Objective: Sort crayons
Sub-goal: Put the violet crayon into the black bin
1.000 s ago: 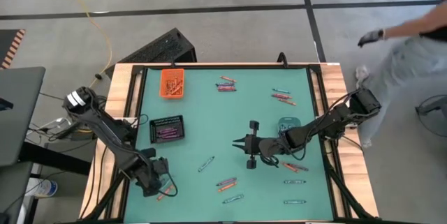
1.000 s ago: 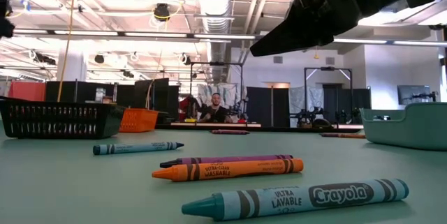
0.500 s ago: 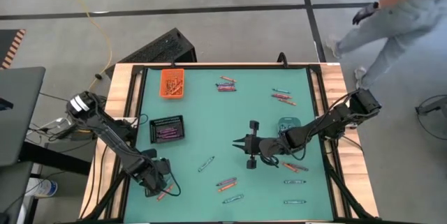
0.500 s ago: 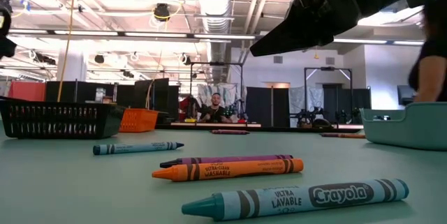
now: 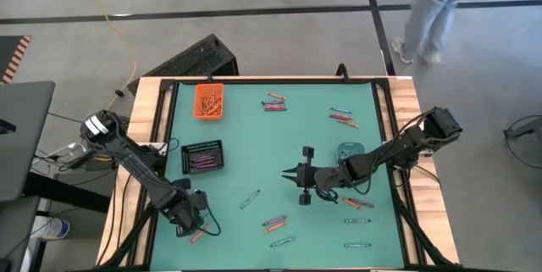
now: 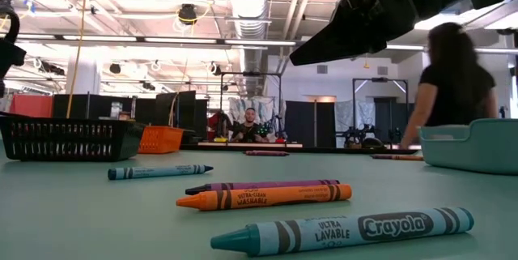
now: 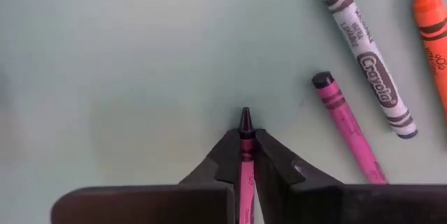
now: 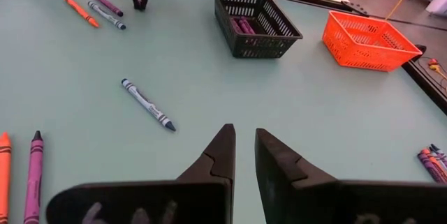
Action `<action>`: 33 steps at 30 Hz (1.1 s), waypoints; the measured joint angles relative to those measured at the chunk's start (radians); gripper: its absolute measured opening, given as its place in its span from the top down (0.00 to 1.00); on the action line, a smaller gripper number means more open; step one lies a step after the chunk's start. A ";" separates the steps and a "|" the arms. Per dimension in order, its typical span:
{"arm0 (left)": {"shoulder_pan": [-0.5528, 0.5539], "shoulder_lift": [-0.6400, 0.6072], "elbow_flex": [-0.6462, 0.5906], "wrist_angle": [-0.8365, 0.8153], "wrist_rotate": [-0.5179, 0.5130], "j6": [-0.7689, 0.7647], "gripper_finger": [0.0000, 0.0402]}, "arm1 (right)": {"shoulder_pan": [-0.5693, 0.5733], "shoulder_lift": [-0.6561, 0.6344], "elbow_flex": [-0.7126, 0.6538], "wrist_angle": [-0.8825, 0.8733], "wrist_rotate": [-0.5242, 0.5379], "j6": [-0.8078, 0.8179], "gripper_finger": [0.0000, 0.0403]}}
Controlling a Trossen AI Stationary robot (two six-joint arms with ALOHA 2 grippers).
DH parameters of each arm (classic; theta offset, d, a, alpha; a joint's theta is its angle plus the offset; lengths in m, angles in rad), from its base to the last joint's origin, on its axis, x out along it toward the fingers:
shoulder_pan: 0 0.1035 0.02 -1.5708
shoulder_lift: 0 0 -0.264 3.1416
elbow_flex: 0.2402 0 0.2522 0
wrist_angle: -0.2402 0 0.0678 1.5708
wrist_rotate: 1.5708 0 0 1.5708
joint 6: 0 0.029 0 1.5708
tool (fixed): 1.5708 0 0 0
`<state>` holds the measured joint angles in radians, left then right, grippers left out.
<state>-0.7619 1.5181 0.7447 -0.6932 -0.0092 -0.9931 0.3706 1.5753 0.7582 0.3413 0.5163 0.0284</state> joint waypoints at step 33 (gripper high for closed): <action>0.581 -0.337 -0.028 -0.082 -0.339 0.606 0.95 | 0.001 0.000 0.000 -0.026 -0.022 0.008 0.87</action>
<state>-0.1810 1.1809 0.7166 -0.7755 -0.3482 -0.3866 0.3714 1.5753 0.7582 0.3155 0.4946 0.0368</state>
